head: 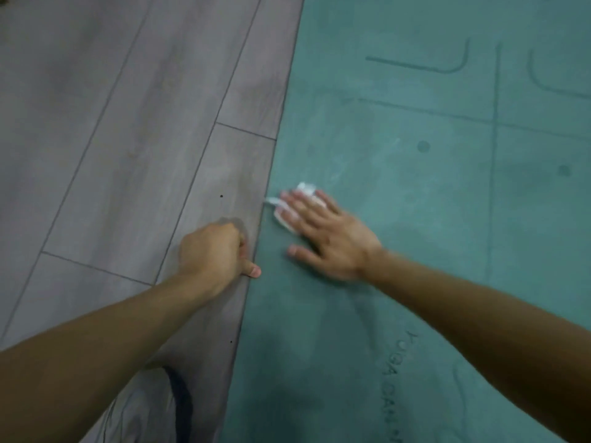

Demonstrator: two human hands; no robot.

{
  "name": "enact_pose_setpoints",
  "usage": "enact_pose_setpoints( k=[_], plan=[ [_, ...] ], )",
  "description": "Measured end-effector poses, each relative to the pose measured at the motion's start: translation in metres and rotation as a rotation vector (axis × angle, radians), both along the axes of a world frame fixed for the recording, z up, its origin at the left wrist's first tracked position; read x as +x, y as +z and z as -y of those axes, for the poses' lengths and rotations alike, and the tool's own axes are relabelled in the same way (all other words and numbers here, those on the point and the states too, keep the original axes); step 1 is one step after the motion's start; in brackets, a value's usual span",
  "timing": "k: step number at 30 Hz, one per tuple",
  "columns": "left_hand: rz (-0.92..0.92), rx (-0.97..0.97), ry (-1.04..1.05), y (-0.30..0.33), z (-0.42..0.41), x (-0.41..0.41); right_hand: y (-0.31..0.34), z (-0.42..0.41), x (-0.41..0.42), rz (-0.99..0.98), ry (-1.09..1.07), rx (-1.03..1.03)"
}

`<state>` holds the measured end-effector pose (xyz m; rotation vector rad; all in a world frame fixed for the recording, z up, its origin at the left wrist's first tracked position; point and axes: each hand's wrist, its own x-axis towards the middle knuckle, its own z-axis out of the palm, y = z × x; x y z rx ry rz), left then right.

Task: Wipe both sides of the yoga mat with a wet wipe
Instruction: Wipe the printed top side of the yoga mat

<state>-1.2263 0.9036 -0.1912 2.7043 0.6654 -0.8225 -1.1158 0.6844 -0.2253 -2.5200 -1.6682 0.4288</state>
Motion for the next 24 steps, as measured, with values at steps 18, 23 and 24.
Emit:
enact_pose_setpoints(
  k=[18, 23, 24],
  plan=[
    [0.078, -0.064, -0.241, -0.010, -0.019, -0.004, 0.016, 0.030, -0.189, -0.113, -0.236, -0.052],
    [0.035, -0.085, -0.309, -0.006, -0.022, 0.018, 0.008, 0.125, -0.061, 0.072, -0.990, -0.171],
    [0.046, -0.072, -0.316, -0.005, -0.021, 0.019, 0.008, 0.142, -0.043, 0.047, -1.149, -0.192]
  ],
)
